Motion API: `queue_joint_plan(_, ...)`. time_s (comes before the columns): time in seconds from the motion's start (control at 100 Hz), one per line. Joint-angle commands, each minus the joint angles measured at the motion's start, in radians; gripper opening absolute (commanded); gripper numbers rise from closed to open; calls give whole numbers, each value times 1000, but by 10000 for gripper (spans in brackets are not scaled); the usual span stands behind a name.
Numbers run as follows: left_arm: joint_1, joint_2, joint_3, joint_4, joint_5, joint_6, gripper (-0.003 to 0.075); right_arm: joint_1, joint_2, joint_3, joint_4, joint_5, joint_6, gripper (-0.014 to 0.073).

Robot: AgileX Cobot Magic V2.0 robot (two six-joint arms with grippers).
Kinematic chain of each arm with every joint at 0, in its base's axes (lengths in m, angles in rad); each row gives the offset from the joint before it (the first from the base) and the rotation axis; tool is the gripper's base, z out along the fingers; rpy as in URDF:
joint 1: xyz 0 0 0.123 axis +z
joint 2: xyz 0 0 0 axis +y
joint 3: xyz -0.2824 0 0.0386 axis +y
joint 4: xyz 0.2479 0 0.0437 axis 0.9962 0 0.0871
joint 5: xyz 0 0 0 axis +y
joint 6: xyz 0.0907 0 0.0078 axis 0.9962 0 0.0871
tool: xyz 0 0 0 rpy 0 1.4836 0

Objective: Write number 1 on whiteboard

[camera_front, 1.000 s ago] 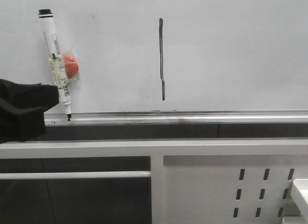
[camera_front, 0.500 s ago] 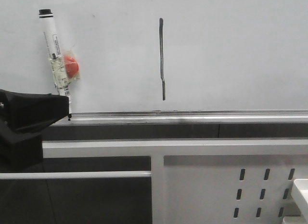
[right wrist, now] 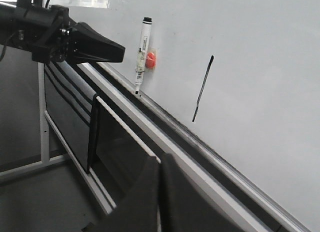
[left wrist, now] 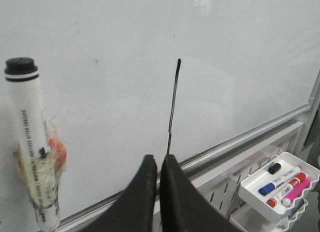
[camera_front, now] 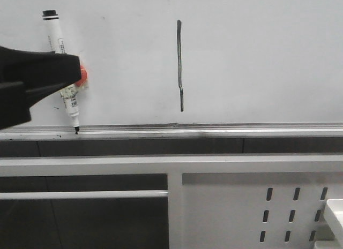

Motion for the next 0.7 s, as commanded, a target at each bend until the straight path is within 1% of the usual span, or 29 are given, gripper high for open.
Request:
queue_joint_plan(0.0,0,-101,-58,19,129,62,-20,-5,-14,-22,3,-74,2,-69)
queue_joint_plan(0.16,0,-257,-148,33,464,141,-20,-5,-14,-22,3,-74,2,-69)
queue_joint_plan(0.23,0,-319,-166,33,555,158,-20,-5,-14,-22,3,-74,2,-69)
queue_joint_plan(0.35,0,-427,-168,31,599,154,-20,-5,-14,-22,3,-74,2,-69)
queue_joint_plan(0.51,0,-517,-168,32,601,158,-20,-5,-14,-22,3,-74,2,-69)
queue_joint_plan(0.61,12,-537,-168,53,601,279,-20,-5,-14,-22,3,-74,2,-69)
queue_joint_plan(0.69,20,-539,-168,53,592,347,-20,-5,-14,-22,3,-72,2,-69)
